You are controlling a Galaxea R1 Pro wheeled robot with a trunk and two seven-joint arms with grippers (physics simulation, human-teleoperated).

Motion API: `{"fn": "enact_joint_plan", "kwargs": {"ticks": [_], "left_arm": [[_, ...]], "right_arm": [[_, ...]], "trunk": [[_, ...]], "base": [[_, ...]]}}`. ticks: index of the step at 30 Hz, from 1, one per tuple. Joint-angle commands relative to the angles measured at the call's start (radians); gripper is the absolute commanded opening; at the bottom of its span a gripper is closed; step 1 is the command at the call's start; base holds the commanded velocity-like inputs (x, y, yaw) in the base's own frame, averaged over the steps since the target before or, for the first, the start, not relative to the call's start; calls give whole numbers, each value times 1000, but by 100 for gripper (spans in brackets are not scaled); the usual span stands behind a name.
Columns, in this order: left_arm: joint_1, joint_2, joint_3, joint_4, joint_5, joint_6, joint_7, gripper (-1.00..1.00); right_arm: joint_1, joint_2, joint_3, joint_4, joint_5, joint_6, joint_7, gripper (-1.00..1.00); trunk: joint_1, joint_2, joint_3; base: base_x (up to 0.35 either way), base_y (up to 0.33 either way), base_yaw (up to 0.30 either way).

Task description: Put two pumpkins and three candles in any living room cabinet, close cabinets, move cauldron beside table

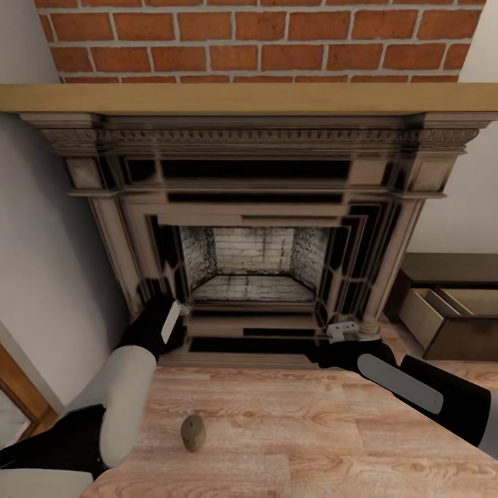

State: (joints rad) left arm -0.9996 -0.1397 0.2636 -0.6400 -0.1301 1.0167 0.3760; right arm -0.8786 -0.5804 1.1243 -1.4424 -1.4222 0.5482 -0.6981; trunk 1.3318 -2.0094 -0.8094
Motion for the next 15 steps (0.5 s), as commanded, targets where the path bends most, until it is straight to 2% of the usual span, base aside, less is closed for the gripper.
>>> {"fn": "enact_joint_plan", "kwargs": {"ticks": [1,5,15], "left_arm": [[-4,-10,6,-2,-14,4,-6,100],[-7,-34,7,-4,-17,5,-9,100],[-8,-35,8,-4,-16,4,-9,100]], "right_arm": [[-2,-1,2,-1,-6,-1,-7,100],[-2,-2,1,-1,-6,-1,-7,100],[-2,-2,2,-1,-6,-1,-6,100]], "trunk": [[4,-8,-4],[19,-36,-17],[58,-106,-48]], "base": [[0,0,0],[0,0,0],[0,0,0]]}}
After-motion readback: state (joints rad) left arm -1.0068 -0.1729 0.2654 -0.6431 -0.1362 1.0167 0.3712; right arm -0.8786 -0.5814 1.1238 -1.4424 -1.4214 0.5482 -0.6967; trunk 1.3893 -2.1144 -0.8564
